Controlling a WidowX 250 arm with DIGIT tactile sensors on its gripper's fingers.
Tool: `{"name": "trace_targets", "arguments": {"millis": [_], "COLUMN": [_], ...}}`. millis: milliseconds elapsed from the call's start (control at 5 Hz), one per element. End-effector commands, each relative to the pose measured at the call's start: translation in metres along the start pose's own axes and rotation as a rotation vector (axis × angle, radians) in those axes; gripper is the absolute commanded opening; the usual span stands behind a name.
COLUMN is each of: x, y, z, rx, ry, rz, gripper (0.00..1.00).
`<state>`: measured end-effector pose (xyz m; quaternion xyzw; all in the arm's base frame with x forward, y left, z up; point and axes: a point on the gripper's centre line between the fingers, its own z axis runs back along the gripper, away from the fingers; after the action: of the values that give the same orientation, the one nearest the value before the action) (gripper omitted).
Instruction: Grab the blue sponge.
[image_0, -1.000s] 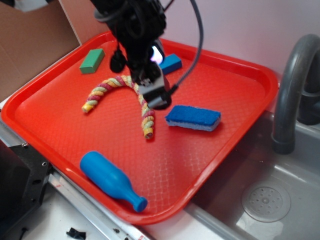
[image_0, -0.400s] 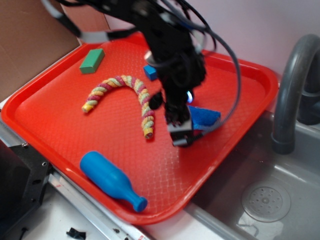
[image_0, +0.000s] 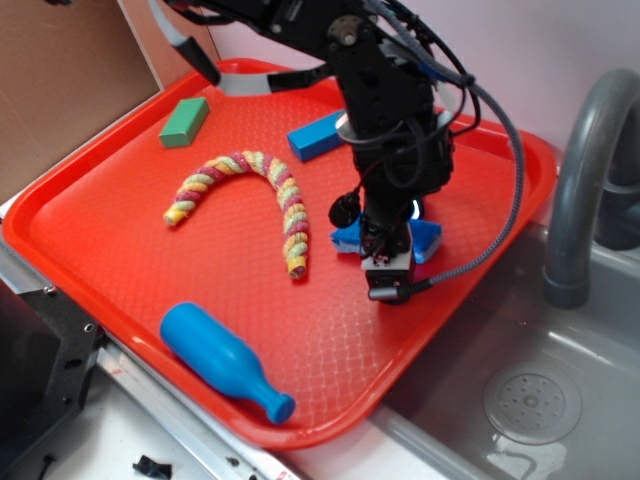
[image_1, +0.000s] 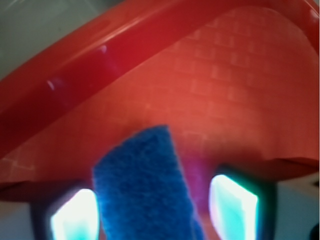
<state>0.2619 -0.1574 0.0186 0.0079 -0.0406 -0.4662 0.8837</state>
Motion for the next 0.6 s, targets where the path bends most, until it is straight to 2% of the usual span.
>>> {"name": "trace_targets", "arguments": {"millis": [0, 200, 400], "x": [-0.007, -0.021, -0.037], "y": [0.001, 0.017, 0.022], "z": [0.013, 0.064, 0.114], "rx": [0.014, 0.010, -0.020], "ry": [0.014, 0.126, 0.081], "rz": [0.054, 0.296, 0.549], "gripper": [0.00, 0.00, 0.00]}}
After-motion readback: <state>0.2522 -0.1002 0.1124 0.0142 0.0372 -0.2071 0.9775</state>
